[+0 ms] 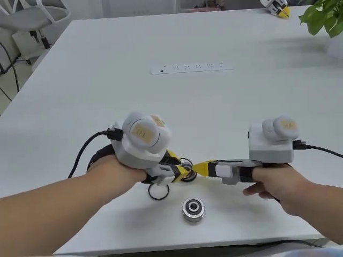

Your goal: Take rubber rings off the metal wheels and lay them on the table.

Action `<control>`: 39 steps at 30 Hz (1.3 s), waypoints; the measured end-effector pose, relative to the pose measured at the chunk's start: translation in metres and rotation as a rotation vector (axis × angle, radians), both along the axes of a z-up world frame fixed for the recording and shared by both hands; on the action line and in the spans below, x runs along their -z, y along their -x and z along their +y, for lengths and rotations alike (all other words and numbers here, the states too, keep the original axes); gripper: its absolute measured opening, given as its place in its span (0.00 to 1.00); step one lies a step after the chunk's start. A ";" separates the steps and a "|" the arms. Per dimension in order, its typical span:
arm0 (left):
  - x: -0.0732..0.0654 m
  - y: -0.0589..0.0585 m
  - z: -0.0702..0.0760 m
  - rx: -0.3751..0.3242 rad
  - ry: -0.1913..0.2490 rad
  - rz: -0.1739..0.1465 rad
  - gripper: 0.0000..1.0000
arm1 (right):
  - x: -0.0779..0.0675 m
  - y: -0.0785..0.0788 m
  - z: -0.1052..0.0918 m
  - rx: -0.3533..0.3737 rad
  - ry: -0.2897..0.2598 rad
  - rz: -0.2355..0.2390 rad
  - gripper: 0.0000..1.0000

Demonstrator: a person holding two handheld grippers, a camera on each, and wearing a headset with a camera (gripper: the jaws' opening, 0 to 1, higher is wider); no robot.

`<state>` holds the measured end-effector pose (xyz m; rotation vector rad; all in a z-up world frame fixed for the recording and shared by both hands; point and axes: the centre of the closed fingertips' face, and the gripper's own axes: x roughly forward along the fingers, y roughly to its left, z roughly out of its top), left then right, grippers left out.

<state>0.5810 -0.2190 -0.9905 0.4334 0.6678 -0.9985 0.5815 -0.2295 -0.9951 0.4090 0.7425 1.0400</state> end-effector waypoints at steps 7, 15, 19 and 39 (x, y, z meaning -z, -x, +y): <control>-0.013 0.006 0.000 0.016 0.020 -0.018 0.19 | -0.005 -0.002 -0.001 -0.001 -0.007 -0.009 0.00; -0.030 0.010 0.005 0.015 0.045 -0.043 0.24 | -0.013 -0.002 0.001 -0.004 -0.017 -0.017 0.00; -0.036 0.011 0.010 0.010 0.059 -0.050 0.26 | -0.017 -0.001 0.003 -0.007 -0.022 -0.022 0.00; -0.060 0.022 0.039 -0.020 0.095 -0.074 0.43 | -0.035 0.009 0.019 -0.044 -0.020 -0.035 0.00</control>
